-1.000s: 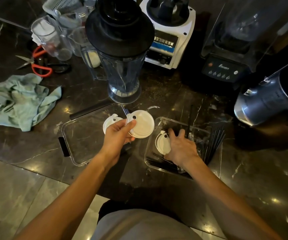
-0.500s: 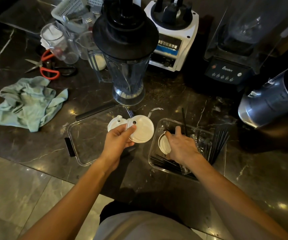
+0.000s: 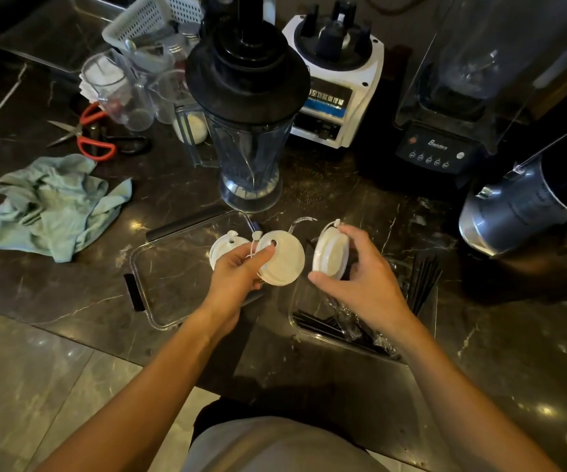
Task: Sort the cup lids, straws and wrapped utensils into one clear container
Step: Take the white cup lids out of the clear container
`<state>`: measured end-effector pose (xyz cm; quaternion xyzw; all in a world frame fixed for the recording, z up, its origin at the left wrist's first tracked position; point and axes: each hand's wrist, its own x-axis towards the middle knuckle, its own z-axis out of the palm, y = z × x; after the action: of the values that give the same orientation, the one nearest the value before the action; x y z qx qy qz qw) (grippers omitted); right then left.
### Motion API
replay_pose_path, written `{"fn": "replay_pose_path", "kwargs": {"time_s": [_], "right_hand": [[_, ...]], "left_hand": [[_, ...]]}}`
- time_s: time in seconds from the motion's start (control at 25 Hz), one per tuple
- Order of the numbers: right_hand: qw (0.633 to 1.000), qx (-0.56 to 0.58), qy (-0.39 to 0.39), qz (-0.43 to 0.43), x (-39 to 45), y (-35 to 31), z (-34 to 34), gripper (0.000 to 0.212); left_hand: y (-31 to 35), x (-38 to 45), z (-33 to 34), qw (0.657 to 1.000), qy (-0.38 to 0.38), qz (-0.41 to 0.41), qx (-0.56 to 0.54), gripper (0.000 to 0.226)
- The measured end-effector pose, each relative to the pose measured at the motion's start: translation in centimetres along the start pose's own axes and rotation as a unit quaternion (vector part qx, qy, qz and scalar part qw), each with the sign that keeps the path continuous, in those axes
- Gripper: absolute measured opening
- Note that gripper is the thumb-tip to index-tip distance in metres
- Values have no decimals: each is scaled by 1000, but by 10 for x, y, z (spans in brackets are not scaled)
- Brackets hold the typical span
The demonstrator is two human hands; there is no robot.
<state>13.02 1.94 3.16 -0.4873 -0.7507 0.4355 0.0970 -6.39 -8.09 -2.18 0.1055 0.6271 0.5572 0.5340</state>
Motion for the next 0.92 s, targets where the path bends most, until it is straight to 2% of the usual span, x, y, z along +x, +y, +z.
{"fn": "replay_pose_path", "kwargs": {"time_s": [0.16, 0.28, 0.44, 0.56, 0.8, 0.92], "right_hand": [[979, -183, -49, -73, -3, -27, 10, 98], [959, -254, -82, -90, 2, -39, 24, 106], [967, -237, -72, -63, 8, -52, 43, 106], [959, -254, -86, -95, 13, -59, 56, 96], [949, -272, -116, -109, 19, -71, 78, 97], [962, -213, -142, -100, 24, -71, 85, 93]], "left_hand": [[3, -3, 6, 998, -62, 4, -23, 42], [7, -8, 1, 991, -107, -19, -78, 41], [9, -13, -17, 985, -125, -21, -117, 44], [9, -16, -28, 990, -110, -20, -90, 40], [10, -16, -56, 993, -88, -4, -82, 38], [8, -11, -68, 992, -74, -14, -100, 39]]}}
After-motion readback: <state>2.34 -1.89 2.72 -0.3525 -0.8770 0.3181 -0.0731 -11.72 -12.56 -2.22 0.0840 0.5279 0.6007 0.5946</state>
